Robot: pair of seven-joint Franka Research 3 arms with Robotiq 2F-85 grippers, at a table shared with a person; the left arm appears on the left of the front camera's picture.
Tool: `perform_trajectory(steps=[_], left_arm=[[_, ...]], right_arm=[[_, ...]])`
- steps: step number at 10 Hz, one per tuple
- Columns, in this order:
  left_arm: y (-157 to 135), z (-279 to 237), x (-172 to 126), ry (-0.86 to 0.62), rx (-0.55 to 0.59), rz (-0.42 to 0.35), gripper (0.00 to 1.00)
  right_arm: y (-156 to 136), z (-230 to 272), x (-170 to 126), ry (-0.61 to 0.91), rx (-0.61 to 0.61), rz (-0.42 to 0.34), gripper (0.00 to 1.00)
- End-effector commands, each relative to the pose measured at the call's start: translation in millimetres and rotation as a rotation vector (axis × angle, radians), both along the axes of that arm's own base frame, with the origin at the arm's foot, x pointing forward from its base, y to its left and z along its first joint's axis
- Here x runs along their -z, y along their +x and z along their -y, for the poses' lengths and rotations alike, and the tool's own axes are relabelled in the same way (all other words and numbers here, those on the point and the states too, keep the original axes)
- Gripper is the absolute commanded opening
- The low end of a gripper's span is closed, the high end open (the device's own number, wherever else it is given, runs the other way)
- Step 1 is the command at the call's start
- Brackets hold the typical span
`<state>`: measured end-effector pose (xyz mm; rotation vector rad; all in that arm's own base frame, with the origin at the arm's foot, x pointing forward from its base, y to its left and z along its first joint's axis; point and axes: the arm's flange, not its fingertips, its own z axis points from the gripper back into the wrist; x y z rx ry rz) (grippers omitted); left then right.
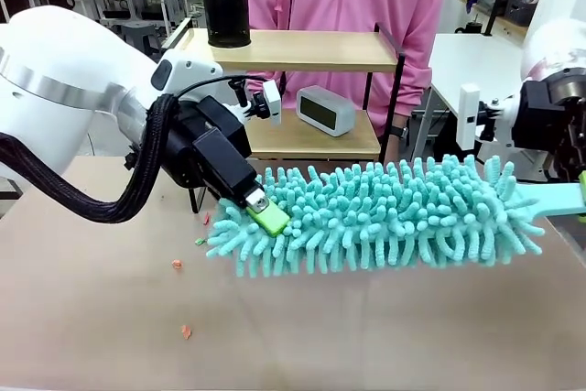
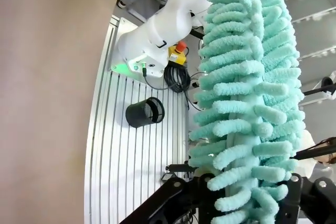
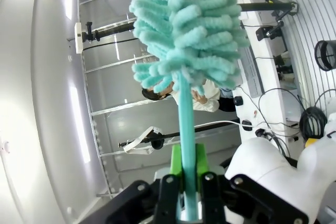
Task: Clean the shelf.
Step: Hand the Duster back to the human.
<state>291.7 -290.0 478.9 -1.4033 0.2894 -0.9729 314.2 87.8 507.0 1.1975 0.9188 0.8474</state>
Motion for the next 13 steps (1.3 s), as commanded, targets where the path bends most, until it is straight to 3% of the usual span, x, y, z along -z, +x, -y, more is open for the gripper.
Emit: perform_trajectory(steps=[1, 7, 8, 9, 10, 12, 13], left_arm=[[-8.7, 0.9, 0.3, -0.021, 0.006, 0.006, 0.03], [-7.1, 0.3, -2.0, -0.031, 0.006, 0.007, 0.0], [-6.6, 0.2, -3.4, -0.029, 0.007, 0.009, 0.0], [-7.1, -0.3, -4.6, -0.028, 0.009, 0.015, 0.0], [-7.3, -0.2, -5.2, -0.027, 0.01, 0.017, 0.0], [-6.7, 2.6, -6.0, -0.015, 0.019, 0.022, 0.0], [-5.8, 5.2, -8.9, -0.012, 0.018, 0.022, 0.0]], right_arm=[[7.7, 4.6, -3.1, 0.013, 0.007, 0.004, 0.12], [8.7, 6.7, -1.5, -0.006, 0.024, 0.02, 0.12], [8.5, 6.7, -1.2, -0.008, 0.019, 0.016, 0.49], [7.9, 7.5, -1.4, -0.004, 0.019, 0.011, 0.71], [7.3, 8.4, -2.1, 0.003, 0.025, 0.01, 1.0], [10.0, 12.3, -5.0, 0.027, 0.098, 0.03, 1.0], [15.1, 17.2, -6.5, 0.059, 0.207, 0.06, 0.94]])
